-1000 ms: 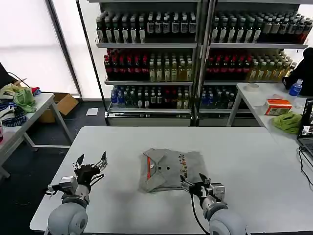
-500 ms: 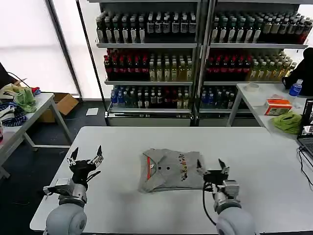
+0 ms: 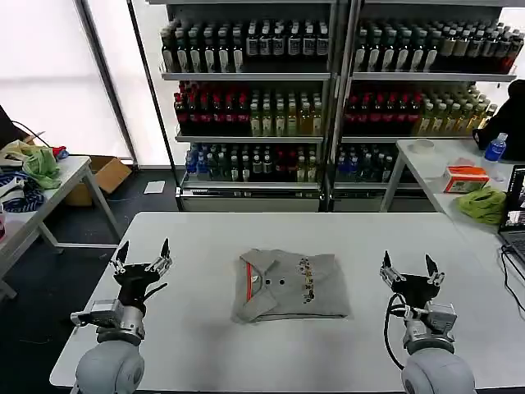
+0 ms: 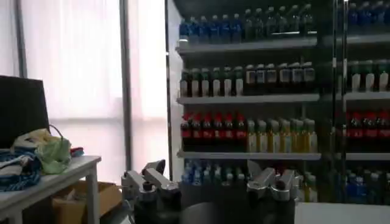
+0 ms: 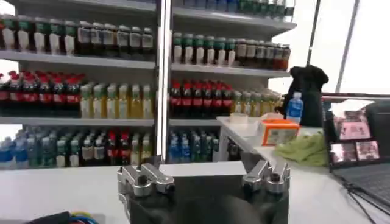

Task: Fold and organize the clothes.

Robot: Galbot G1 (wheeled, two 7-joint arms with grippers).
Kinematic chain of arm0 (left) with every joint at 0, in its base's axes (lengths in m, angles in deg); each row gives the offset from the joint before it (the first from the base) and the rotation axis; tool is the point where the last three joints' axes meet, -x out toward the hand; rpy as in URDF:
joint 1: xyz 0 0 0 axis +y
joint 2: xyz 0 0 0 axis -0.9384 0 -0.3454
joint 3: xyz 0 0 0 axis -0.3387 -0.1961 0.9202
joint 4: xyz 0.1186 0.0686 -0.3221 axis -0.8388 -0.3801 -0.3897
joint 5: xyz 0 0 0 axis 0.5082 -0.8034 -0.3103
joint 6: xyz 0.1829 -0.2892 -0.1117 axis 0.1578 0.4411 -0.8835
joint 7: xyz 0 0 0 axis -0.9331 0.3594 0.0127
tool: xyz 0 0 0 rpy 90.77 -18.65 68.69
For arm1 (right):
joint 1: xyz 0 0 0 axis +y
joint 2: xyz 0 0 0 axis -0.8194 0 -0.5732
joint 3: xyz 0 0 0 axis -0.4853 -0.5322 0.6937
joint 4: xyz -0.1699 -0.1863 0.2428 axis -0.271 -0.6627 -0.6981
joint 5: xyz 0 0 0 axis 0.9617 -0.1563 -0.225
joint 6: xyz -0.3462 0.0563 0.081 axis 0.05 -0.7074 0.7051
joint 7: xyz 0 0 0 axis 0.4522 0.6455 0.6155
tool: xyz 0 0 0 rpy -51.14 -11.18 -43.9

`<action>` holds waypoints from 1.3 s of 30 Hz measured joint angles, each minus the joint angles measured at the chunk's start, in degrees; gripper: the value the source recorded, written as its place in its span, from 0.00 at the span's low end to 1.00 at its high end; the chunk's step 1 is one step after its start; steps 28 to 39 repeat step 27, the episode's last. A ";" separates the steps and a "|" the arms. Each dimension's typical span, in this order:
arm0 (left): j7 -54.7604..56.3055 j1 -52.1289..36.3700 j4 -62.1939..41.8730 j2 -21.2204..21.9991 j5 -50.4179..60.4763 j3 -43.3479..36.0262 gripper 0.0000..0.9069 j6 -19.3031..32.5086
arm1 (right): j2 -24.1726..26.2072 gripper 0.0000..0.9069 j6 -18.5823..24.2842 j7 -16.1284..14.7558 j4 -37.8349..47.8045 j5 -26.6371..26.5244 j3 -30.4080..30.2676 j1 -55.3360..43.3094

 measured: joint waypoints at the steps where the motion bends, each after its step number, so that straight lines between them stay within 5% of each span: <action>1: 0.02 0.11 -0.08 -0.05 -0.23 0.07 1.00 -0.10 | -0.12 1.00 0.08 0.01 0.00 0.02 0.28 0.18; 39: -4.40 2.47 1.07 -0.06 0.51 2.21 1.00 -1.22 | -0.11 1.00 0.84 0.07 0.21 0.67 3.05 0.87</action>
